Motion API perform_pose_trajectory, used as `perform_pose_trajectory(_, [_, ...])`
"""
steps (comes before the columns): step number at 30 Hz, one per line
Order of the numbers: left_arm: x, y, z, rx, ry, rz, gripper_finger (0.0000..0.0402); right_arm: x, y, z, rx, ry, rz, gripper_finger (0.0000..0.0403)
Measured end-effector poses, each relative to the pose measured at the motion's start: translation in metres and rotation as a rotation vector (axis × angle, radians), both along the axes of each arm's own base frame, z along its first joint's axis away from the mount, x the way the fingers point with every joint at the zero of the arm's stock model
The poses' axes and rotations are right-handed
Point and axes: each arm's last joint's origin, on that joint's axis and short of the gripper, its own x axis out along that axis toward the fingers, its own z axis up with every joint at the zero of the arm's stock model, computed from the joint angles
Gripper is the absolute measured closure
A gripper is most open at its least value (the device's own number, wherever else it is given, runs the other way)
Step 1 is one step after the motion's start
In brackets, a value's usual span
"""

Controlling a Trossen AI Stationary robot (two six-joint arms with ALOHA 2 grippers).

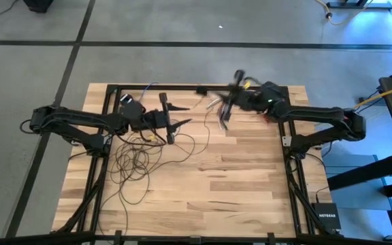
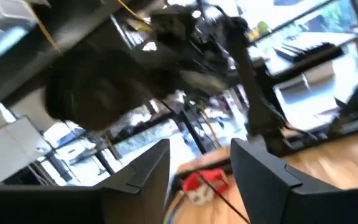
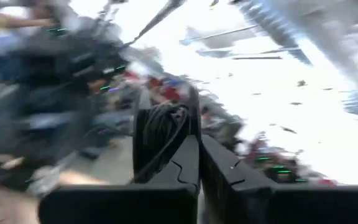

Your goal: Coiling cords

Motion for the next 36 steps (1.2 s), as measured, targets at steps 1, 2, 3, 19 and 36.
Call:
perform_pose_trajectory(1, [0.0, 0.0, -0.002, -0.001, 0.015, -0.003, 0.024, -0.004, 0.0, 0.005, -0.001, -0.024, -0.031, 0.0396])
perform_pose_trajectory(2, [0.001, 0.001, -0.003, -0.001, 0.029, -0.001, 0.0242, -0.007, 0.0, 0.008, -0.003, -0.042, -0.055, 0.0397])
perform_pose_trajectory(3, [0.001, 0.002, -0.005, -0.002, 0.041, 0.003, 0.0243, -0.009, 0.001, 0.01, -0.009, -0.045, -0.072, 0.0397])
perform_pose_trajectory(19, [0.049, 0.02, -0.05, -0.131, -0.059, 0.022, 0.0247, -0.012, 0.001, 0.012, -0.019, -0.051, -0.101, 0.0395])
perform_pose_trajectory(36, [0.093, 0.045, -0.069, -0.278, 0.011, 0.075, 0.0247, -0.011, 0.001, 0.009, -0.05, -0.013, -0.11, 0.0394])
